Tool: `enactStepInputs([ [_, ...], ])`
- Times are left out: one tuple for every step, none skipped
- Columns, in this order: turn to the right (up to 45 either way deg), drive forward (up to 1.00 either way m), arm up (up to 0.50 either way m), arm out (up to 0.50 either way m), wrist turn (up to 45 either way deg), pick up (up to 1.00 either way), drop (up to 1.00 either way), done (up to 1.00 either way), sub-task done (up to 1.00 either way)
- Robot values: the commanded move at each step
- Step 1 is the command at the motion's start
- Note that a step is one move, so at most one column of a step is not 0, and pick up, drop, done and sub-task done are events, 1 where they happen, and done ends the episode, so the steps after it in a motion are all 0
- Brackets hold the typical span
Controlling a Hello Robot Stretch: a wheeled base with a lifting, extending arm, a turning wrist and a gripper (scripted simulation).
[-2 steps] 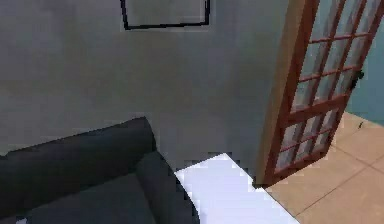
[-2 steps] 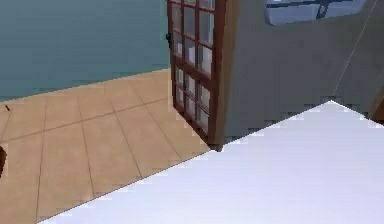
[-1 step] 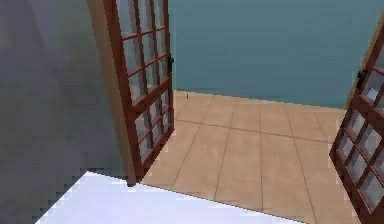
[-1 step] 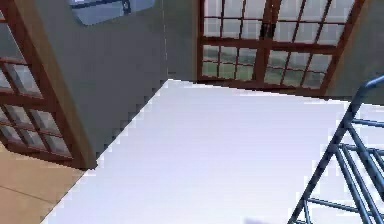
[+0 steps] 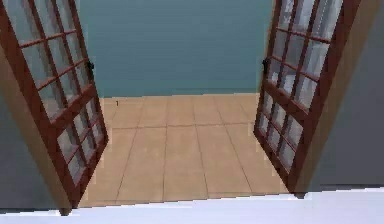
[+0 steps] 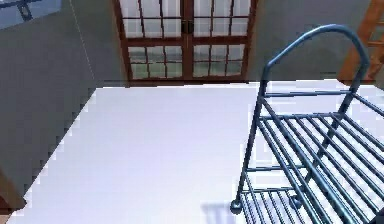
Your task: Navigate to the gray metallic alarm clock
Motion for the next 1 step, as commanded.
enactStepInputs([
  [0.0, 1.00, 0.00, 0.00, 0.0, 0.00, 0.00, 0.00, 0.00],
])
